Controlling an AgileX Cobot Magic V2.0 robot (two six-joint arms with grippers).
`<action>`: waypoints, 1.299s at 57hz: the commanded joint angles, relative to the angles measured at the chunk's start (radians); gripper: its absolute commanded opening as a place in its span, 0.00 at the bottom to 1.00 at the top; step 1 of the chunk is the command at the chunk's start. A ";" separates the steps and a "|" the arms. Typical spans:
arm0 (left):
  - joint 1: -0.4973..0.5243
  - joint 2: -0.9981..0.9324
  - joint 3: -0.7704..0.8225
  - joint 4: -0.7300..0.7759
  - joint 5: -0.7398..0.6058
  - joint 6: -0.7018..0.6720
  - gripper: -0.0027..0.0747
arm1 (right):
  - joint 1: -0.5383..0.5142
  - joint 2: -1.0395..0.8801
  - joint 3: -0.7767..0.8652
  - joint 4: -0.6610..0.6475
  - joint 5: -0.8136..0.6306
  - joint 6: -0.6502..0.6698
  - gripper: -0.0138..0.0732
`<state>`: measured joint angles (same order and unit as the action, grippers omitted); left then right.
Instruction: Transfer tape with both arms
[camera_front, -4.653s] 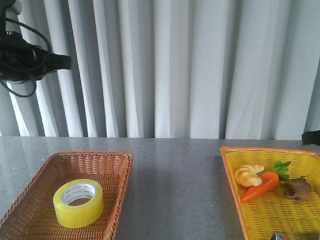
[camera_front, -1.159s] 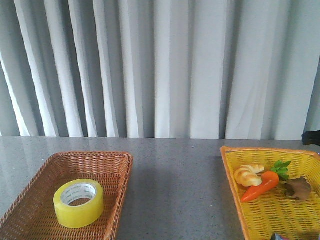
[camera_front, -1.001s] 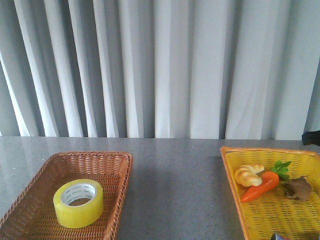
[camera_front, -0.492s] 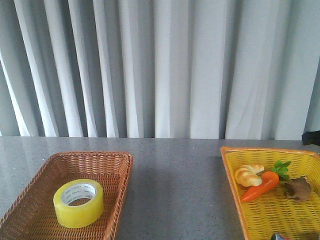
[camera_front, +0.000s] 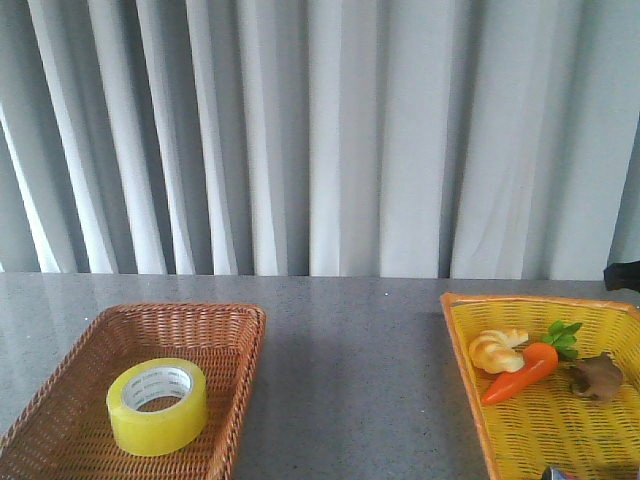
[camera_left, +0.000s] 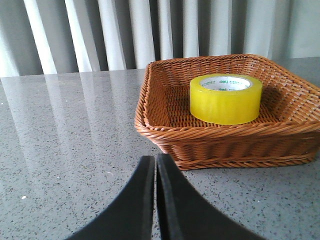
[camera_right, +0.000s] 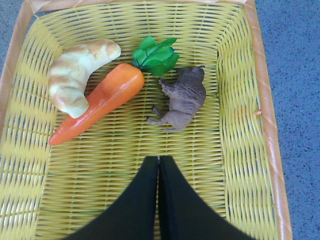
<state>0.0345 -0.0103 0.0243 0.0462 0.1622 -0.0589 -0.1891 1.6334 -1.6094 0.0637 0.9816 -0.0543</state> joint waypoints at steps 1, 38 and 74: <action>0.003 -0.017 -0.008 -0.007 -0.067 -0.009 0.03 | -0.003 -0.041 -0.022 -0.002 -0.046 -0.008 0.15; 0.003 -0.017 -0.008 -0.007 -0.067 -0.009 0.03 | -0.003 -0.060 -0.022 -0.023 -0.076 -0.013 0.15; 0.003 -0.017 -0.008 -0.007 -0.067 -0.009 0.03 | -0.003 -0.817 0.811 -0.042 -0.694 0.049 0.15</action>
<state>0.0345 -0.0103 0.0243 0.0462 0.1626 -0.0598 -0.1891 0.9548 -0.9103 0.0385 0.4381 -0.0182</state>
